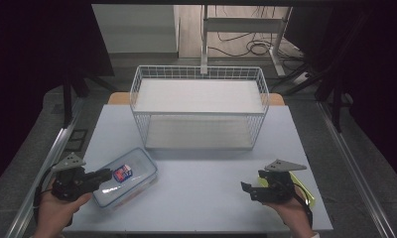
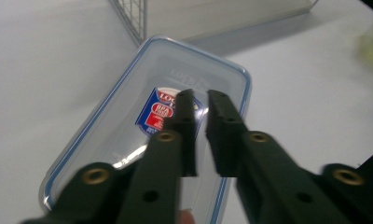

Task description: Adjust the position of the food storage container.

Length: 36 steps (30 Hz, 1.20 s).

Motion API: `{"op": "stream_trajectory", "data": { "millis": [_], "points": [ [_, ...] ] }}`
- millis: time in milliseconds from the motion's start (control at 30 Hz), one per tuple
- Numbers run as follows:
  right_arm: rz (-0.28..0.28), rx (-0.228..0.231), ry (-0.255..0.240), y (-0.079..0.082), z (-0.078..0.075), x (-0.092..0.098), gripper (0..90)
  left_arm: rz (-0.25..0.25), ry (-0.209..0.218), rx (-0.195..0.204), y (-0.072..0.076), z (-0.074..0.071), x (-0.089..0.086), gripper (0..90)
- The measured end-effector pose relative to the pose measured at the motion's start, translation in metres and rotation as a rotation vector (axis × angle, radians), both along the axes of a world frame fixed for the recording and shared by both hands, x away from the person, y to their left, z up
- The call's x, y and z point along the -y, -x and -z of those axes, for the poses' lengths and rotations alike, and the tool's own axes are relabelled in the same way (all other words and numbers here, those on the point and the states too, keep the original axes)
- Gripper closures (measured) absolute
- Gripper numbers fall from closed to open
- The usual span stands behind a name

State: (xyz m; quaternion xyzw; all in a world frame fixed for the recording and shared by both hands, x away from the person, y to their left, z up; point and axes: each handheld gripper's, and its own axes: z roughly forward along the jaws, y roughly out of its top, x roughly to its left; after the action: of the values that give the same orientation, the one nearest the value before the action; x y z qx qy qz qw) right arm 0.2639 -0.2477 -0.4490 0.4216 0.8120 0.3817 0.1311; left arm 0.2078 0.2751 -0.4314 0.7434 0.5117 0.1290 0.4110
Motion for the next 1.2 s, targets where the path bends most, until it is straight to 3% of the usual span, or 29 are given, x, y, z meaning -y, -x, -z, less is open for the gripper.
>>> {"op": "stream_trajectory", "data": {
  "millis": [100, 200, 300, 333, 400, 433, 567, 667, 733, 900, 1200],
  "points": [
    [0.005, -0.001, 0.000, -0.002, 0.001, 0.001, 21.8, 0.000, 0.008, -0.013, -0.010, 0.002, -0.002, 89.7],
    [0.005, -0.004, 0.001, -0.002, 0.002, 0.001, 21.8, -0.012, -0.001, -0.033, -0.030, 0.005, -0.003, 90.0],
    [0.006, -0.006, 0.005, -0.003, 0.004, 0.001, 21.7, -0.004, -0.024, -0.084, -0.072, 0.011, 0.002, 90.0],
    [0.006, -0.006, 0.005, -0.003, 0.004, 0.001, 21.7, -0.004, -0.024, -0.084, -0.072, 0.011, 0.002, 90.0],
    [0.013, 0.001, 0.008, -0.003, 0.004, 0.002, 20.9, -0.001, -0.014, -0.113, -0.092, 0.015, 0.002, 90.0],
    [0.015, 0.000, 0.007, -0.002, 0.004, 0.002, 20.9, -0.025, -0.075, -0.136, -0.110, 0.022, 0.004, 90.0],
    [0.007, 0.002, 0.009, -0.003, 0.004, 0.003, 20.9, -0.031, -0.054, -0.177, -0.127, 0.031, 0.004, 90.0],
    [0.004, -0.005, 0.010, -0.003, 0.005, 0.003, 20.9, -0.038, -0.079, -0.203, -0.137, 0.038, 0.007, 90.0],
    [0.006, -0.004, 0.010, -0.003, 0.006, 0.003, 20.9, -0.046, -0.066, -0.211, -0.141, 0.040, 0.008, 90.0],
    [0.009, -0.003, 0.012, -0.004, 0.007, 0.003, 20.9, -0.046, -0.091, -0.228, -0.150, 0.043, 0.018, 90.0],
    [0.008, -0.005, 0.018, -0.004, 0.008, 0.003, 20.7, -0.037, -0.095, -0.242, -0.150, 0.046, 0.022, 90.0]
  ]
}}
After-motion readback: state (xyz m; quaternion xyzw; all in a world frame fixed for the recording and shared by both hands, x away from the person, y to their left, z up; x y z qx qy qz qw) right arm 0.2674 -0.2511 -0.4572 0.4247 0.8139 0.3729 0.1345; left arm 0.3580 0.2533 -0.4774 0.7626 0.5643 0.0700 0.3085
